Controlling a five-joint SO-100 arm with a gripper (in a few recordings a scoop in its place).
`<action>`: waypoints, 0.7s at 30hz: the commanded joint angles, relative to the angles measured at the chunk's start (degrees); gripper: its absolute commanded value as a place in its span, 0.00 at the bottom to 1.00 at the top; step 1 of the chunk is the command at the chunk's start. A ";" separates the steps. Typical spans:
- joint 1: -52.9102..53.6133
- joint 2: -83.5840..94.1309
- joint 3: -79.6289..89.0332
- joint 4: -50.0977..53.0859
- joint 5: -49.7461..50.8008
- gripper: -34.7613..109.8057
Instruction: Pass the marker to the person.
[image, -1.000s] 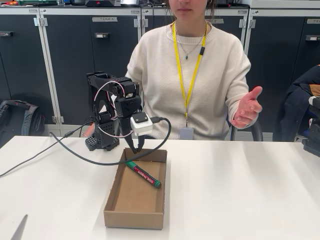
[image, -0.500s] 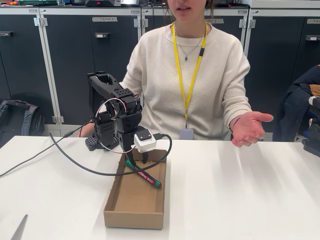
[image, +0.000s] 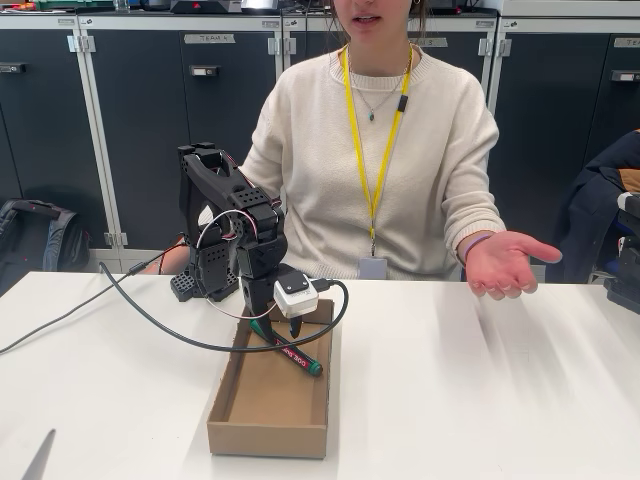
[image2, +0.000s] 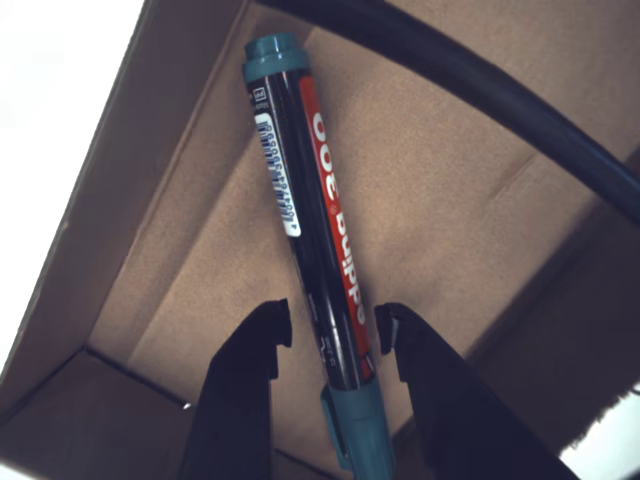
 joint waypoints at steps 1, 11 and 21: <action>-0.26 0.18 0.44 -1.76 0.09 0.37; -0.18 -1.85 3.60 -6.06 0.09 0.36; -0.35 -1.67 2.81 -7.91 2.37 0.22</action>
